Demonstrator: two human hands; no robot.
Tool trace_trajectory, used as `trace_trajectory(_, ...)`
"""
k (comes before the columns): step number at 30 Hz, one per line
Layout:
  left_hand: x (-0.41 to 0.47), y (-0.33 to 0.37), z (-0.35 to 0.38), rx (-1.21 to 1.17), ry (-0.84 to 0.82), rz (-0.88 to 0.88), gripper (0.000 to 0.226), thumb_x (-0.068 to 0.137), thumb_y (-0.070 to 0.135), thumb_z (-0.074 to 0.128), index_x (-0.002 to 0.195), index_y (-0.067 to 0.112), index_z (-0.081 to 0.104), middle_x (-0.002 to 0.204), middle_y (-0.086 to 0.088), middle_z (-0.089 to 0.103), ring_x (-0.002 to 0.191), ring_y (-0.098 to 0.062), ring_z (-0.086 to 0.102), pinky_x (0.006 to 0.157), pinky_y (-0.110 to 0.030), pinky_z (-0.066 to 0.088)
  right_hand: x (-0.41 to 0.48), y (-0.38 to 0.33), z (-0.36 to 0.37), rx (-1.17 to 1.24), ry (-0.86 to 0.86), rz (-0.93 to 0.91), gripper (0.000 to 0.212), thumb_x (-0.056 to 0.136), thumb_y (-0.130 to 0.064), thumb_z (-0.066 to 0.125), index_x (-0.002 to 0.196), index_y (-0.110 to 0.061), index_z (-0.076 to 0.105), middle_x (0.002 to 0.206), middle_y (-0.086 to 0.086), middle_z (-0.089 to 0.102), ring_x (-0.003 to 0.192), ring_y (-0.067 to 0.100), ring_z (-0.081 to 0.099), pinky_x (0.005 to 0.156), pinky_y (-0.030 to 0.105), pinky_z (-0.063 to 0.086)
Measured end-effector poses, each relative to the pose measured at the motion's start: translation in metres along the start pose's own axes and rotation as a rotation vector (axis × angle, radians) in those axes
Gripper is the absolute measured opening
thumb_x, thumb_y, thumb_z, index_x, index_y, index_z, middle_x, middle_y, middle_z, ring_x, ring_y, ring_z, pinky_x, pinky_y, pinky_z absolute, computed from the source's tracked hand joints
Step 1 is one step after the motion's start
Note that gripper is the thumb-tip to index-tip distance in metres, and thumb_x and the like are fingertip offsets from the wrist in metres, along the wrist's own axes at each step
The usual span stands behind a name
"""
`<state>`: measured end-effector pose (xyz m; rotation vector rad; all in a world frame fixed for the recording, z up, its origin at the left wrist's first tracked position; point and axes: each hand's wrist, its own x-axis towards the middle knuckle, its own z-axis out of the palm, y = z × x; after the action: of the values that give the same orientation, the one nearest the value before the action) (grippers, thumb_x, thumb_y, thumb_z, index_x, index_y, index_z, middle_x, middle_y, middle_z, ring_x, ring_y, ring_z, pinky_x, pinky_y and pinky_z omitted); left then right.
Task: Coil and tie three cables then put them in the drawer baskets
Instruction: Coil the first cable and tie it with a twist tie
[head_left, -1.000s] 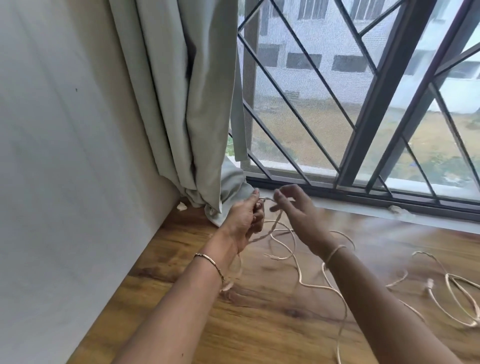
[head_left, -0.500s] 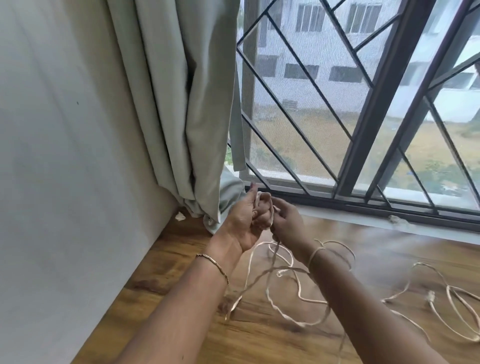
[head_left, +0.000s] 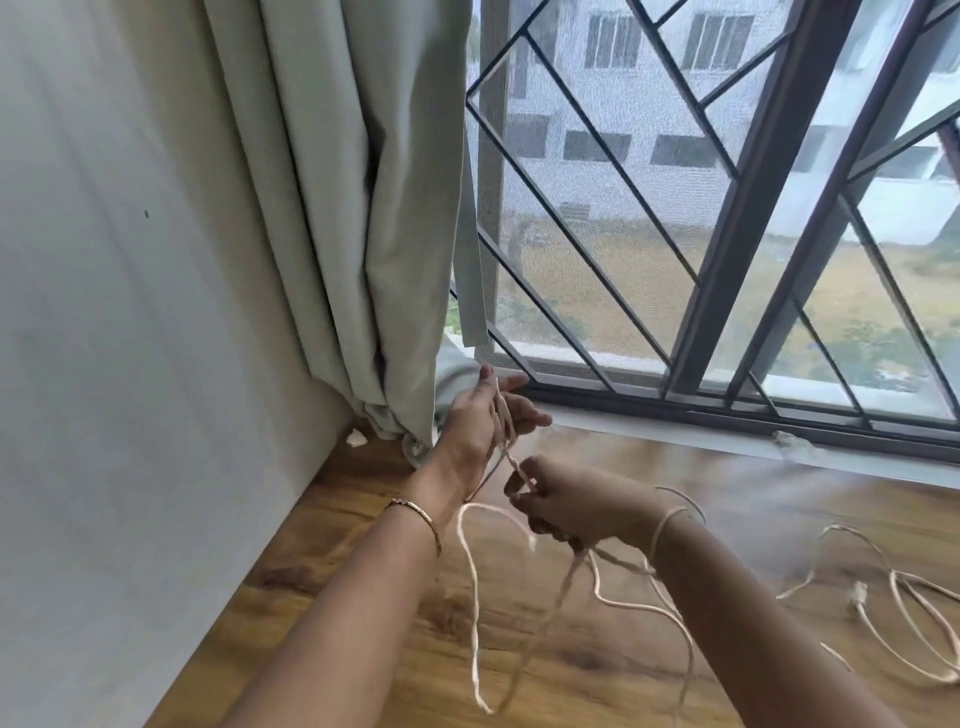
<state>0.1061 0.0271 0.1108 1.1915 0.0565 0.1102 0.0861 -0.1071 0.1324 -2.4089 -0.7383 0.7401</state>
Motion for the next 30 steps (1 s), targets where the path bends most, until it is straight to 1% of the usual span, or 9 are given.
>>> trace_trajectory(2,-0.003,-0.001,-0.003,0.101,-0.033,-0.041,0.049,0.105,0.037,0.021,0.118,0.002,0.053,0.082,-0.014,0.073,0.083,-0.030,0.071,0.084,-0.041,0.051,-0.009,-0.004,-0.013,-0.160,-0.012,-0.030,0.021,0.097,-0.020,0.046,0.103,-0.007,0.061,0.062,-0.006,0.052,0.049,0.007,0.043,0.044,0.014,0.038)
trace_trajectory(4,-0.006,-0.001,-0.004,0.164,-0.070,-0.092,0.047,0.105,0.035,0.022,0.121,0.002,0.051,0.095,-0.016,0.073,0.087,-0.028,0.070,0.090,-0.044,0.050,-0.015,-0.008,-0.028,-0.308,0.052,-0.095,0.017,0.095,-0.022,0.051,0.087,-0.022,0.067,0.063,-0.011,0.052,0.053,0.003,0.046,0.047,0.009,0.036)
trace_trajectory(8,-0.008,-0.001,-0.005,0.226,-0.137,-0.191,0.048,0.104,0.037,0.027,0.123,0.002,0.053,0.104,-0.019,0.070,0.087,-0.031,0.069,0.076,-0.035,0.054,-0.015,-0.004,-0.056,-0.453,0.278,-0.153,0.016,0.086,-0.040,0.064,0.078,-0.027,0.071,0.075,-0.007,0.065,0.069,0.015,0.058,0.065,0.029,0.048)
trace_trajectory(12,-0.018,0.006,0.002,0.326,-0.288,-0.222,0.045,0.105,0.030,0.020,0.112,0.007,0.058,0.102,-0.019,0.071,0.075,-0.026,0.068,0.066,-0.024,0.051,-0.010,-0.001,-0.083,-0.426,0.333,-0.253,0.012,0.085,-0.028,0.069,0.093,-0.021,0.073,0.083,-0.010,0.065,0.077,0.010,0.060,0.072,0.024,0.050)
trace_trajectory(16,-0.019,0.009,0.004,0.299,-0.380,-0.246,0.050,0.103,0.032,0.020,0.120,0.003,0.058,0.100,-0.018,0.072,0.070,-0.024,0.069,0.061,-0.023,0.049,0.008,0.008,-0.098,-0.369,0.415,-0.305,0.010,0.083,-0.027,0.071,0.090,-0.020,0.073,0.083,-0.007,0.068,0.071,0.003,0.060,0.065,0.013,0.046)
trace_trajectory(19,-0.020,0.010,0.006,0.243,-0.417,-0.251,0.054,0.102,0.033,0.019,0.122,0.000,0.057,0.095,-0.016,0.072,0.065,-0.021,0.066,0.062,-0.024,0.046,0.019,0.011,-0.104,-0.304,0.502,-0.312,0.011,0.080,-0.029,0.073,0.082,-0.018,0.072,0.076,-0.005,0.067,0.068,0.005,0.059,0.062,0.020,0.043)
trace_trajectory(22,-0.022,0.011,0.007,0.065,-0.448,-0.245,0.054,0.102,0.033,0.019,0.121,0.001,0.058,0.096,-0.014,0.072,0.067,-0.018,0.066,0.067,-0.026,0.045,0.024,0.011,-0.108,-0.250,0.512,-0.330,0.014,0.082,-0.025,0.072,0.083,-0.011,0.071,0.078,0.002,0.068,0.069,0.014,0.058,0.059,0.016,0.042)
trace_trajectory(27,-0.026,0.013,0.010,-0.146,-0.480,-0.246,0.046,0.099,0.027,0.025,0.119,0.001,0.057,0.108,-0.016,0.070,0.081,-0.021,0.068,0.071,-0.022,0.052,0.026,0.014,-0.109,-0.040,0.504,-0.336,0.026,0.078,-0.029,0.073,0.086,-0.005,0.071,0.087,0.017,0.070,0.073,0.025,0.060,0.069,0.033,0.049)
trace_trajectory(30,-0.029,0.012,0.010,-0.177,-0.475,-0.241,0.046,0.097,0.021,0.023,0.116,0.001,0.059,0.111,-0.015,0.069,0.084,-0.022,0.068,0.074,-0.023,0.052,0.027,0.017,-0.107,0.012,0.501,-0.337,0.024,0.080,-0.028,0.073,0.089,-0.006,0.071,0.090,0.016,0.071,0.084,0.028,0.065,0.078,0.038,0.053)
